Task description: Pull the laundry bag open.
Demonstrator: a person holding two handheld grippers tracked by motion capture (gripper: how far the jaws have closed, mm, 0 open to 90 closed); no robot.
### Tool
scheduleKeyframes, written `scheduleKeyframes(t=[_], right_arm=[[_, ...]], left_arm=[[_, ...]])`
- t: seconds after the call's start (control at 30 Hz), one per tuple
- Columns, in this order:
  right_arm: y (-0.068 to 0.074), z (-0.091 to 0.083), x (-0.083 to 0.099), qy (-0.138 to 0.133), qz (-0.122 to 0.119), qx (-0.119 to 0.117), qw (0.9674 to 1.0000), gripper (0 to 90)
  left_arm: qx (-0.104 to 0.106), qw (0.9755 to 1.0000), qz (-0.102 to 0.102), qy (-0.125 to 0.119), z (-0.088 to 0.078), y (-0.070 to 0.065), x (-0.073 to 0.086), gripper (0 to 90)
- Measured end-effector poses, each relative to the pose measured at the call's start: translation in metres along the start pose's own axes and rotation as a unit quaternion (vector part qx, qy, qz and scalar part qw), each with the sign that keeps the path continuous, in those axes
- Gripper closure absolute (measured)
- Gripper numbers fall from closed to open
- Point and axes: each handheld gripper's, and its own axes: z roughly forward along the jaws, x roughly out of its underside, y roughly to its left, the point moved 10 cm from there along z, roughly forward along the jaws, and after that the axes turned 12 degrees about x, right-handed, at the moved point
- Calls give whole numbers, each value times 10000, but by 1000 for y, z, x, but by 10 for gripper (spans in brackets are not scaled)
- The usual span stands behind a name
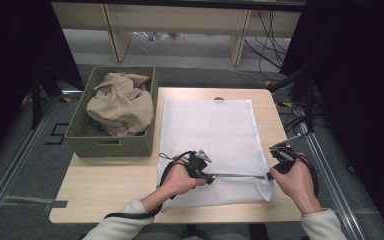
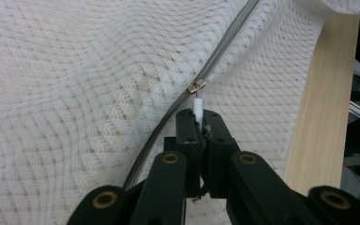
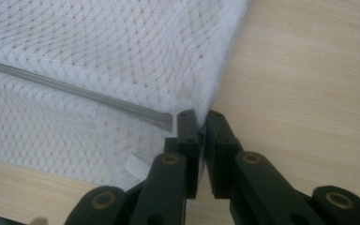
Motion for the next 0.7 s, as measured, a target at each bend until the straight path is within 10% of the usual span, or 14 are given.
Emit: scheduleKeyframes(t=[0.23,0.7], right_arm=[[0,-1,1,70,262,27,9996,864],[-3,1,0,24,-14,39,10000,864]], left_arm=[[-94,9999,30,93,-6,5,5,869],[-135,9999,-51,52,-16,10,13,869]])
